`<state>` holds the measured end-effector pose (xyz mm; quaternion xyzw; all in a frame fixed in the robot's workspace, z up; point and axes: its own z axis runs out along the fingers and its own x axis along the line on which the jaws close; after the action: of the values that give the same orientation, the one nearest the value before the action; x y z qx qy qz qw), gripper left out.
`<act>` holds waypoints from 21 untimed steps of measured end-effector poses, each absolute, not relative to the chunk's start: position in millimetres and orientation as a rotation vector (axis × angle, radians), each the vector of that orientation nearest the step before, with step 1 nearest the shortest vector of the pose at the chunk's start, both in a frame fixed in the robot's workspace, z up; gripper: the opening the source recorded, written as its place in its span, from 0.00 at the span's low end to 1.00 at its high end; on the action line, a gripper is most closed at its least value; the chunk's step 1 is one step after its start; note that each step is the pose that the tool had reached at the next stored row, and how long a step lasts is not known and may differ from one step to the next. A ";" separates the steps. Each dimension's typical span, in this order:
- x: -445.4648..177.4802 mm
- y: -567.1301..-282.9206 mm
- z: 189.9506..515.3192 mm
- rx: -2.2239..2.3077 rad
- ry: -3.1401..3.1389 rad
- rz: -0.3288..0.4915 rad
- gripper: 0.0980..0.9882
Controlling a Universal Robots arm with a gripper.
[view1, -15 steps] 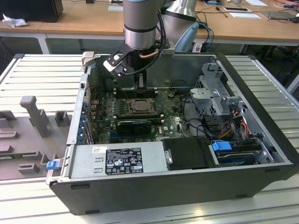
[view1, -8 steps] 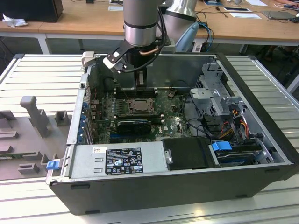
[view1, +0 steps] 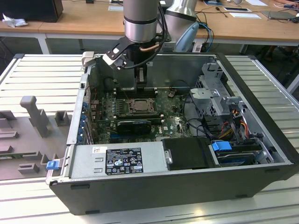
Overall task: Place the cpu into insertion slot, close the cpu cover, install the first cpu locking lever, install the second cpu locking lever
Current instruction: 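Install the first cpu locking lever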
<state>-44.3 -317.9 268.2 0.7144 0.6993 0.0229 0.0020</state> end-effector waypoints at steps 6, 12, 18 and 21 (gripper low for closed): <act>-44.3 -317.9 276.1 2.241 2.194 0.076 0.01; -44.4 -317.9 277.0 2.202 2.232 0.077 0.01; -44.3 -317.9 277.0 2.144 2.290 0.077 0.01; -44.3 -317.9 276.9 2.118 2.315 0.077 0.01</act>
<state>-44.3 -317.9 276.9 0.6749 0.7375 0.0247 0.0015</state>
